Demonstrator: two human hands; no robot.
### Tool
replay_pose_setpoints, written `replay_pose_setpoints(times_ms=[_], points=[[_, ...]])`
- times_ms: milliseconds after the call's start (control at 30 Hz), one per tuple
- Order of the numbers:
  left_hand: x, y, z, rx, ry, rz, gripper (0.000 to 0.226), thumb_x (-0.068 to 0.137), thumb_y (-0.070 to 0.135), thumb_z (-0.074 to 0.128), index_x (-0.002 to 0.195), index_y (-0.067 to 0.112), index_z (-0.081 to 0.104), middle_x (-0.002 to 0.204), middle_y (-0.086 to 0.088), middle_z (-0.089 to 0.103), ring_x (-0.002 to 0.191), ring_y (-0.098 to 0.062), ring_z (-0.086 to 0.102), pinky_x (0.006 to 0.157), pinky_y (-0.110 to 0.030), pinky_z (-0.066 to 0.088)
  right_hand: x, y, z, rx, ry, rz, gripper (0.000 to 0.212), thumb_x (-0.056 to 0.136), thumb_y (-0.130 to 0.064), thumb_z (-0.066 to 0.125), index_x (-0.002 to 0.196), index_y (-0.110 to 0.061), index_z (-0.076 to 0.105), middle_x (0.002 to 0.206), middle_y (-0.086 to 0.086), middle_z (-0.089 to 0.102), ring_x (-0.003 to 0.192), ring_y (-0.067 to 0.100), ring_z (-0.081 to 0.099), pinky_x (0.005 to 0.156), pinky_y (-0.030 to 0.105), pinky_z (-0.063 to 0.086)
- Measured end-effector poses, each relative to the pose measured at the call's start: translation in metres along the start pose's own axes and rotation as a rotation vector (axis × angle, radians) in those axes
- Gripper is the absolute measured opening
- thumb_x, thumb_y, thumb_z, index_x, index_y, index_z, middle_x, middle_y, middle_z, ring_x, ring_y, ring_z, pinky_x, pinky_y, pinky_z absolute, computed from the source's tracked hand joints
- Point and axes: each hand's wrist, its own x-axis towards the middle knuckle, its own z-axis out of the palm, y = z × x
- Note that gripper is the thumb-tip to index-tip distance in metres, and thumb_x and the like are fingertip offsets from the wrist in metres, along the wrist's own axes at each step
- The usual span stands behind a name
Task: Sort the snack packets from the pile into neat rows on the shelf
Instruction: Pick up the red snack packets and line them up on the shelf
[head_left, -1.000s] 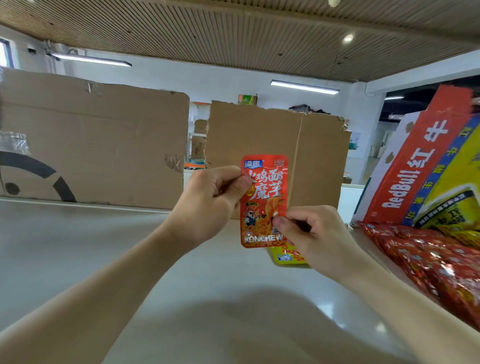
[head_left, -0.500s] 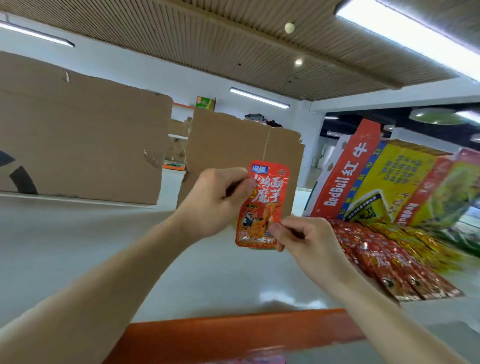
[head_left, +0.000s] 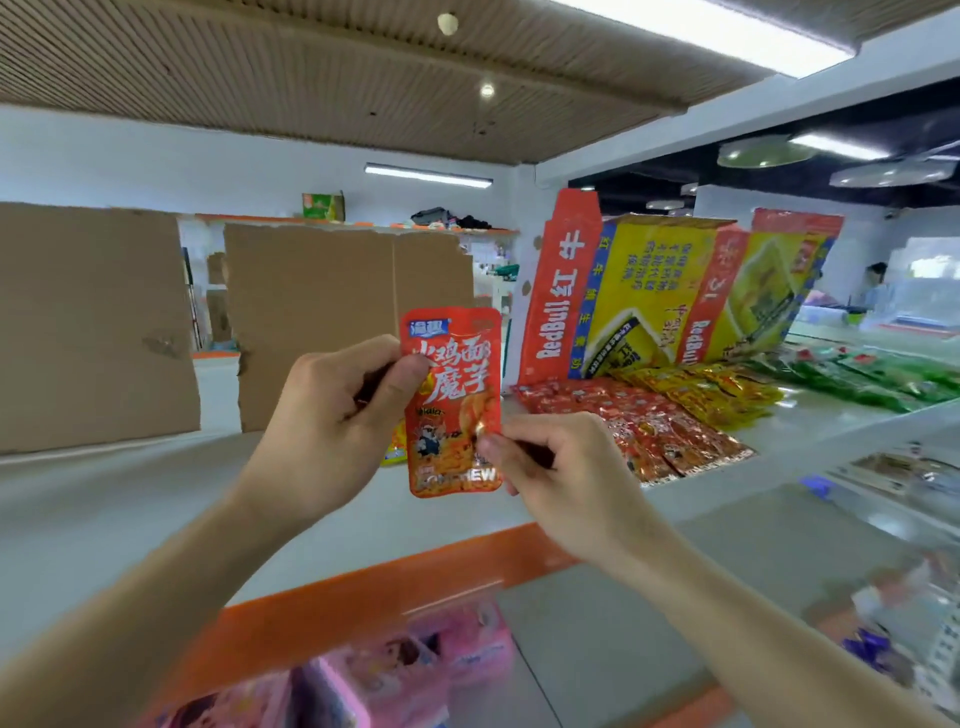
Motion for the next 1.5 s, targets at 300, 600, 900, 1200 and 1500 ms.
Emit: replay_pose_setpoints(times_ms=[300,600,900,1200,1500], points=[[-0.014,0.053,0.088,0.010,0.044,-0.115,0.035,0.097,0.036,0.048,0.063,0.029,0.044,0.053,0.011,0.039,0.050,-0.005,0.030,0.047,-0.020,0.024,-0.058,0.034,-0.067,0.037,0.000,-0.026,0.036,0.095,-0.023,0.054,0.059,-0.018,0.052,0.051,0.000,0.046,0.047,0.018,0.041,0.046,0.032,0.031],[-0.033,0.095,0.184,-0.051,0.057,-0.239,0.040,0.096,0.046,0.050,0.073,0.014,0.050,0.065,-0.011,0.052,0.059,-0.033,0.045,0.050,-0.039,0.040,-0.110,0.079,-0.138,0.070,-0.047,-0.002,0.039,0.092,-0.028,0.057,0.056,-0.032,0.042,0.051,-0.008,0.034,0.048,0.005,0.030,0.047,0.019,0.021],[-0.030,0.132,0.246,-0.047,0.083,-0.316,0.038,0.091,0.034,0.051,0.080,-0.002,0.055,0.065,0.004,0.062,0.056,-0.004,0.053,0.049,-0.019,0.042,-0.138,0.115,-0.188,0.163,-0.142,0.048,0.035,0.092,-0.027,0.055,0.059,-0.020,0.045,0.050,-0.004,0.036,0.046,0.008,0.030,0.047,0.027,0.022],[-0.015,0.132,0.262,-0.095,0.085,-0.389,0.027,0.088,0.032,0.053,0.083,0.006,0.060,0.077,0.010,0.070,0.074,-0.006,0.068,0.055,-0.015,0.050,-0.133,0.133,-0.196,0.223,-0.130,0.062,0.037,0.092,-0.024,0.056,0.057,-0.021,0.044,0.050,-0.005,0.034,0.046,0.006,0.029,0.046,0.023,0.020],[0.008,0.108,0.259,-0.104,0.069,-0.338,0.028,0.089,0.033,0.052,0.071,0.011,0.052,0.064,0.012,0.062,0.060,0.000,0.058,0.050,-0.013,0.043,-0.110,0.140,-0.191,0.163,-0.088,0.079,0.035,0.090,-0.024,0.057,0.058,-0.016,0.045,0.052,-0.003,0.034,0.048,0.012,0.029,0.047,0.025,0.022]])
